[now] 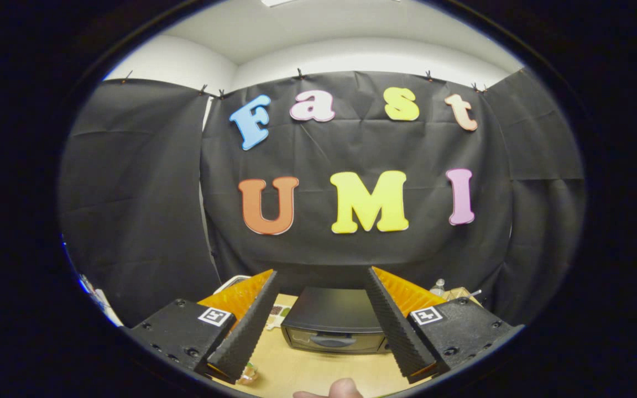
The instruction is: Open the toaster oven, put the food inside, and close the toaster oven door.
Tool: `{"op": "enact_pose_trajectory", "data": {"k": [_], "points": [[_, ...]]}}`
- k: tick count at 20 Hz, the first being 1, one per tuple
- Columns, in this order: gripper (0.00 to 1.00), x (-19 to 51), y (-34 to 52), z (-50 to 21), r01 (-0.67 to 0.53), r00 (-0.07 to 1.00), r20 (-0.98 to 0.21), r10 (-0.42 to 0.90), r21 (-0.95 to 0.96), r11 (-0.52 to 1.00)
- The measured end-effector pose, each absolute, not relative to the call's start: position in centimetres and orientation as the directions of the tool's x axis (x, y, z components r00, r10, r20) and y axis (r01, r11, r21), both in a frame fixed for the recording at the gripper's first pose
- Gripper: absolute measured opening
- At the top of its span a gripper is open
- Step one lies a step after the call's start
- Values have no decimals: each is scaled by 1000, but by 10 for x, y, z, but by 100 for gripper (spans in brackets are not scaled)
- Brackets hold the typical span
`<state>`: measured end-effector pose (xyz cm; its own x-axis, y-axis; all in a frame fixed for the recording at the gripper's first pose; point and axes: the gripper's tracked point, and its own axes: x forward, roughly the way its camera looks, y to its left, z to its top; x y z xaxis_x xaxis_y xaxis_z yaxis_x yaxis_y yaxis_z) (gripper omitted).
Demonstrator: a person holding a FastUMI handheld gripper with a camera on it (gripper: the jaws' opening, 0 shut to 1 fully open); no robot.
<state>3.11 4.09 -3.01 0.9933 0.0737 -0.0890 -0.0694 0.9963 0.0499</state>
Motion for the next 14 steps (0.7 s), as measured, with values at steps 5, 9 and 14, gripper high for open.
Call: {"op": "enact_pose_trajectory", "data": {"k": [5,9,14], "points": [[100,72,49,-124,-65,964,-253,80,66,996],[100,107,48,-223,-38,904,-425,44,23,999],[100,147,25,-281,61,846,-531,-37,27,998]]}}
